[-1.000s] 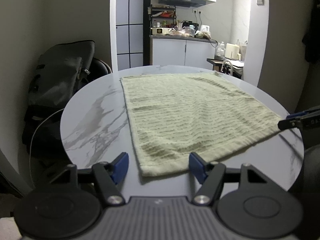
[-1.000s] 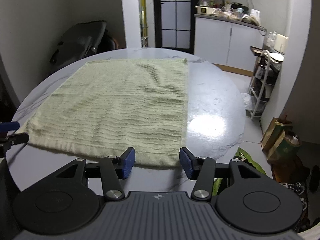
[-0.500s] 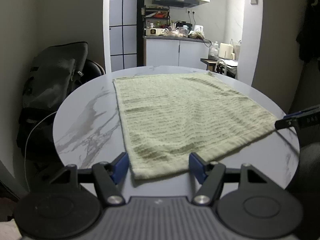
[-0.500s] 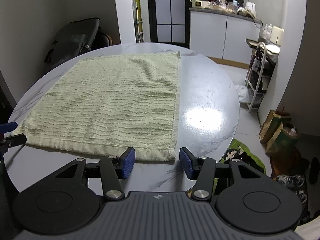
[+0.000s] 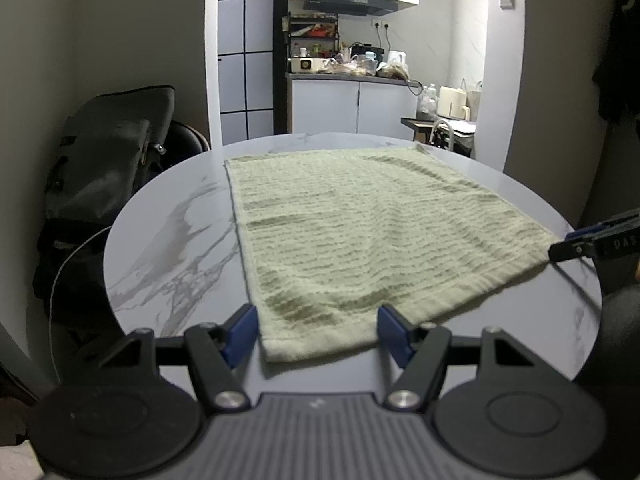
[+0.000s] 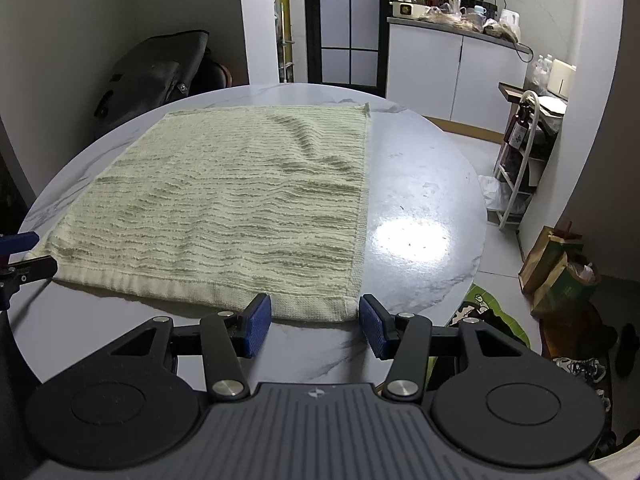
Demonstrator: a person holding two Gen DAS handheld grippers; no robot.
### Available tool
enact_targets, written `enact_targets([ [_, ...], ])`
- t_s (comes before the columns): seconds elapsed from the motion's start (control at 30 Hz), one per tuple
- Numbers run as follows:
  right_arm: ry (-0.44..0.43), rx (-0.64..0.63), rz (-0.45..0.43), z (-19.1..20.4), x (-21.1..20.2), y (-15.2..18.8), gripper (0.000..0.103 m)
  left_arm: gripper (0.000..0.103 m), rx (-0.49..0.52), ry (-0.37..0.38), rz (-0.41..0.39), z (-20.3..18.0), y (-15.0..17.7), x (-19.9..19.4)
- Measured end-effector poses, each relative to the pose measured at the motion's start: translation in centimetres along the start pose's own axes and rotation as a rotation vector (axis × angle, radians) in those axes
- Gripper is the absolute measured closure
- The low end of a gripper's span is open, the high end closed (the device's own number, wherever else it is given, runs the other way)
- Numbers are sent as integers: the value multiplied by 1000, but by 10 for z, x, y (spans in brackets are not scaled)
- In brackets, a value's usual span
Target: Fold towel
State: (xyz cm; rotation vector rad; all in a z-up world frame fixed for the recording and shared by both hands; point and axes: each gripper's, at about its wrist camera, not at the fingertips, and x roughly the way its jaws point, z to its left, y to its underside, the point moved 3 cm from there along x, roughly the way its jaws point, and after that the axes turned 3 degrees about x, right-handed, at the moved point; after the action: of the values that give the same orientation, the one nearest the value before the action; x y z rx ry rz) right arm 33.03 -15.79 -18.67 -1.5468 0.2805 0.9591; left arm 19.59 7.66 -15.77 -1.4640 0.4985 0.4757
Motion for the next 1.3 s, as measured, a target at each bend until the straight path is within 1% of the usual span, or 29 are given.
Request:
enact_targets([
  [0.2, -7, 15, -7, -1, 0, 0, 49, 34, -5, 0, 7, 1, -1, 0],
  [0.23, -9, 19, -8, -1, 0, 0, 49, 36, -5, 1, 5, 2, -1, 0],
  [0.27, -11, 21, -8, -2, 0, 0, 49, 40, -5, 2, 3, 2, -1, -1],
  [0.37, -12, 26, -10, -2, -1, 0, 50, 47, -14, 2, -5, 3, 1, -3],
  [0.43, -15, 36, -12, -3, -1, 0, 50, 49, -17, 2, -5, 5, 1, -4],
  [0.53, -19, 65, -25, -7, -2, -1, 50, 49, -19, 1, -6, 6, 1, -5],
  [0.63, -29, 101, -19, -12, 0, -3, 50, 49, -8, -5, -6, 5, 1, -6],
  [0.73, -19, 87, -13, -9, 2, -5, 50, 48, 0, -9, -8, 3, 2, -6],
  [0.87, 6, 25, 0, 0, 5, -6, 50, 48, -2, -8, -16, 4, 3, -7],
  [0.9, 4, 12, 1, 2, 5, -6, 50, 50, 0, -6, -19, 4, 4, -7],
  [0.97, 1, 4, 0, 3, 6, -5, 50, 60, 4, 6, -27, 3, 5, -8],
  [1.0, 0, 3, 0, 3, 6, -6, 51, 62, 6, 16, -31, 2, 5, -9],
  [1.07, -10, -6, -1, 4, 5, -6, 55, 72, 5, 28, -34, 1, 5, -9],
  [1.17, -34, -18, -8, 5, 4, -5, 67, 81, -1, 43, -34, 0, 5, -9],
  [1.23, -53, -23, -14, 6, 2, -3, 80, 84, -6, 47, -33, 0, 4, -8],
  [1.3, -69, -21, -18, 6, 1, -1, 88, 89, -13, 51, -33, -1, 5, -9],
])
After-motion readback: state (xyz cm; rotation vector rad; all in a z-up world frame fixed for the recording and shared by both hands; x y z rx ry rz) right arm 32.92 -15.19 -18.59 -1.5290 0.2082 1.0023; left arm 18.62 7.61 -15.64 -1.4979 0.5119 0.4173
